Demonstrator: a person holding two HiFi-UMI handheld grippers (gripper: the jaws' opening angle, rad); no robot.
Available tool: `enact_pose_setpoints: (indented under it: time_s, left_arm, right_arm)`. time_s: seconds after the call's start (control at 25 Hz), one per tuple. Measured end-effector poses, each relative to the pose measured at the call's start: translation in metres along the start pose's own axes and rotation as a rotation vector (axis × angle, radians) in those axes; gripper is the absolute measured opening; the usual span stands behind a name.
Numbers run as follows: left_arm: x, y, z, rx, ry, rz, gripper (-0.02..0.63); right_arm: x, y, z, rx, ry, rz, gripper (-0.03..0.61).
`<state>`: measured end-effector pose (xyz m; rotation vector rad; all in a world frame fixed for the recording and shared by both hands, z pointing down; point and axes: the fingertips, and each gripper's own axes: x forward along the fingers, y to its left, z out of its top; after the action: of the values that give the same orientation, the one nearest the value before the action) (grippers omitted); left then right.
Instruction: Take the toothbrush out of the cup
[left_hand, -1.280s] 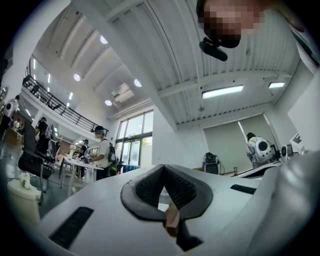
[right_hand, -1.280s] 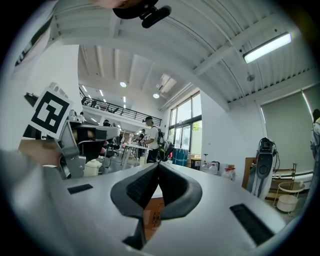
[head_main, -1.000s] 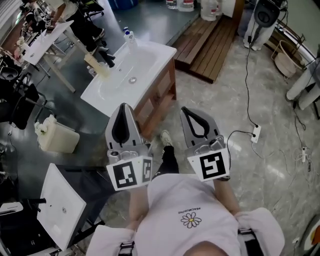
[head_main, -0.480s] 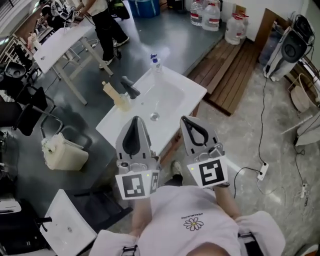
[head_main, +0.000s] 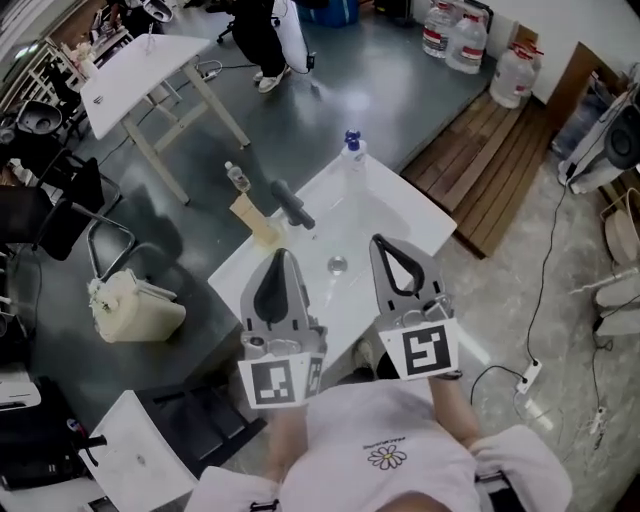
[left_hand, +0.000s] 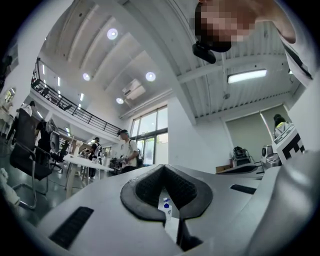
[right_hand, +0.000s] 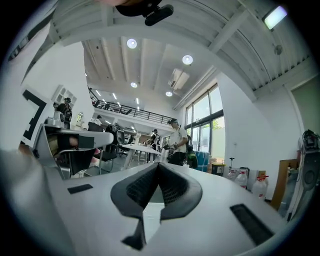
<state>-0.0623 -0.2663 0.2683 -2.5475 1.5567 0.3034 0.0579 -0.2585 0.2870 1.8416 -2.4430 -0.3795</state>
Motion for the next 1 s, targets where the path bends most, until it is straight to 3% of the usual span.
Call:
enact_pose_setpoints:
  time_s: [0.32, 0.68, 1.0]
  left_arm:
    - [0.021, 0.015, 0.001, 0.014, 0.004, 0.066, 0.015]
    - [0.032, 0.029, -0.003, -0.01, -0.011, 0.172, 0.015]
    - [0.035, 0.043, -0.019, -0.061, 0.033, 0.222, 0.015]
  right_arm:
    - [0.039, -0.008, 0.001, 0.051, -0.025, 0.049, 0.011]
    - [0.058, -0.011, 0.005, 0.087, -0.084, 0.166, 0.011]
    - [0.062, -0.009, -0.013, 0.098, -0.039, 0.225, 0.012]
